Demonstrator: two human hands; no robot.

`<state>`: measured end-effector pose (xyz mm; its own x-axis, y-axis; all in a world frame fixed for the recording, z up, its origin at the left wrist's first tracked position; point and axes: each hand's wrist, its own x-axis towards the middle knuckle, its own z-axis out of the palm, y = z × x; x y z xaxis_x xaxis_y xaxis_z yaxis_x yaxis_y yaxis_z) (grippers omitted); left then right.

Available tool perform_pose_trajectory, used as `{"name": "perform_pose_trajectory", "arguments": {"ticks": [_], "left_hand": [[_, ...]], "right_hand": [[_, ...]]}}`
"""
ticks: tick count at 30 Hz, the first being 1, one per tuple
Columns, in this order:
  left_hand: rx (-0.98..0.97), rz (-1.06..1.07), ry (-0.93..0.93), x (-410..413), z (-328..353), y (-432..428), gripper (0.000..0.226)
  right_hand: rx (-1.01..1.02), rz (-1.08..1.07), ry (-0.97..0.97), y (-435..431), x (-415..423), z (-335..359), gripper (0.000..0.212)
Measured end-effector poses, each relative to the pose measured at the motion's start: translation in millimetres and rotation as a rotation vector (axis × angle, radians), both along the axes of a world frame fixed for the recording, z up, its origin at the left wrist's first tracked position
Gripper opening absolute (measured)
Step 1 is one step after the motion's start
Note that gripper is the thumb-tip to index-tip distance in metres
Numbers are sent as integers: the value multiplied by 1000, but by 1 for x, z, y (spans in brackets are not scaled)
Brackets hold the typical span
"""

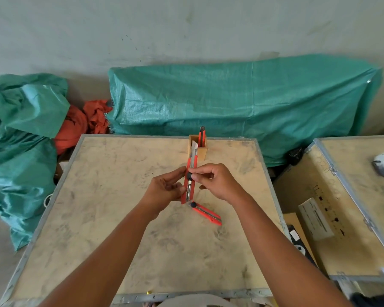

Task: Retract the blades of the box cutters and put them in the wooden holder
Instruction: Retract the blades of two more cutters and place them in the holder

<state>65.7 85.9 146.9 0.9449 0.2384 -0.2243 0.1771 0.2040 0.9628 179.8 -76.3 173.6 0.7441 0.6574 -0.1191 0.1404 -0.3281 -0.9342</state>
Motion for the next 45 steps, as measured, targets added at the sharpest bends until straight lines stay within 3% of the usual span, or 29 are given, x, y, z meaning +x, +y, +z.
{"name": "perform_pose_trajectory", "arguments": {"ticks": [12, 24, 31, 41, 45], "left_hand": [[-43, -67, -44, 9, 18, -3, 66], [-2, -37, -64, 16, 25, -9, 66], [-35, -34, -64, 21, 28, -7, 65], [4, -70, -74, 26, 33, -5, 66], [-36, -96, -93, 26, 38, -5, 65]], "right_hand": [[60, 1, -92, -9, 15, 15, 23], [-146, 220, -195, -17, 23, 25, 22], [-89, 234, -237, -17, 21, 31, 27], [-90, 156, -311, -17, 20, 32, 16], [-83, 181, -299, -20, 23, 34, 23]]}}
